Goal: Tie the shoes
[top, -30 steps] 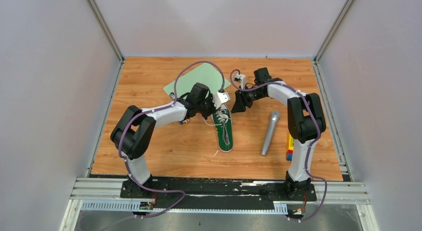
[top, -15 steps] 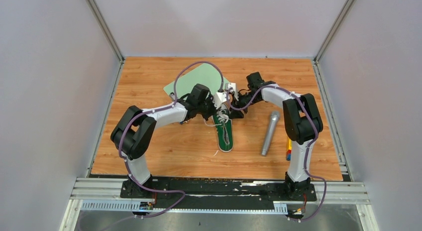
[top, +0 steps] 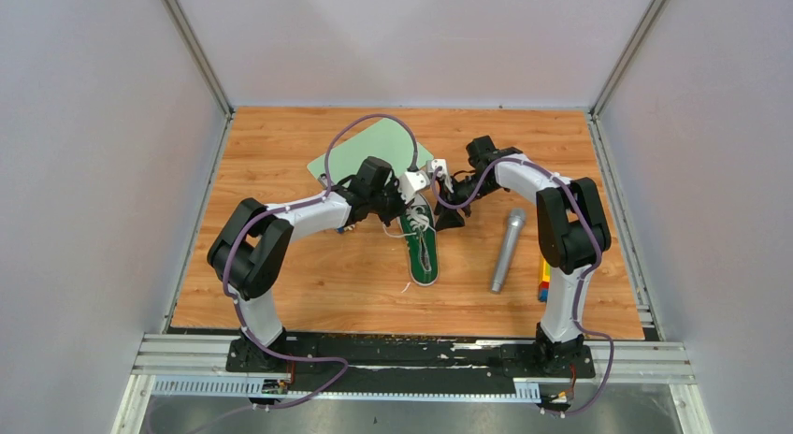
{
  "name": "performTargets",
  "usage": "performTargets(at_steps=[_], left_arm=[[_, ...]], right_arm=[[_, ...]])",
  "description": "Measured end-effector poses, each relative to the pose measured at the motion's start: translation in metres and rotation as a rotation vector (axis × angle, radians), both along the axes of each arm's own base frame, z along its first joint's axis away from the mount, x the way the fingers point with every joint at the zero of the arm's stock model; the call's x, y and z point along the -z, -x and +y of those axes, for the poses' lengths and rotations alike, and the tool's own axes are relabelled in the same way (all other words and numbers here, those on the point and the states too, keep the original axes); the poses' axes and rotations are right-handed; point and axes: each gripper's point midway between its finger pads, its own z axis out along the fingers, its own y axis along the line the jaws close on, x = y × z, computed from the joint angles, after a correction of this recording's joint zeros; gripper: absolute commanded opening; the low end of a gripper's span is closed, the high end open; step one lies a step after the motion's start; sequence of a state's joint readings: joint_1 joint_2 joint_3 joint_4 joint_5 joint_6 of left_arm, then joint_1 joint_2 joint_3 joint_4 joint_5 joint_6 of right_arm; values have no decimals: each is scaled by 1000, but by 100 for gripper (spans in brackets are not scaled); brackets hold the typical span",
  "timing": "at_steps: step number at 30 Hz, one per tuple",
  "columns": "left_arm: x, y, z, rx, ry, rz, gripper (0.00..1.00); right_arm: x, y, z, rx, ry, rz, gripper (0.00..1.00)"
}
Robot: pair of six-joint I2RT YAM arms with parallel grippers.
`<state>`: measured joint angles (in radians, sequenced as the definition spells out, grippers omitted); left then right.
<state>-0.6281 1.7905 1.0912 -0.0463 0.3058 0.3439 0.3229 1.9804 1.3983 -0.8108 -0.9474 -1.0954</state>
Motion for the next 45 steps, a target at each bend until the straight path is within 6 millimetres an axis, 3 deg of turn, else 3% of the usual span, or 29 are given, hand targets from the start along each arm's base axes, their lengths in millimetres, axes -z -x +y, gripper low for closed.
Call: performTargets(at_steps=[15,29,32,38,40,42,45], left_arm=[[-1,3,-2,10,13,13,0],[3,4,7,-55,28,82,0],[10,11,10,-57,17,117,0],[15,17,11,-63,17,147,0],[15,18,11,-63,17,147,2],[15,18,11,-61,17,149,7],[14,20,9,-48,22,152,32]], right_arm=[[-7,11,-1,-14,6,65,59],[1,-6,19,32,-32,33,45],[8,-3,21,35,-30,32,38],[15,-6,23,41,-24,2,7],[15,-6,23,45,-20,0,5],[15,-6,21,53,-12,-4,4],[12,-3,16,70,11,-12,2]])
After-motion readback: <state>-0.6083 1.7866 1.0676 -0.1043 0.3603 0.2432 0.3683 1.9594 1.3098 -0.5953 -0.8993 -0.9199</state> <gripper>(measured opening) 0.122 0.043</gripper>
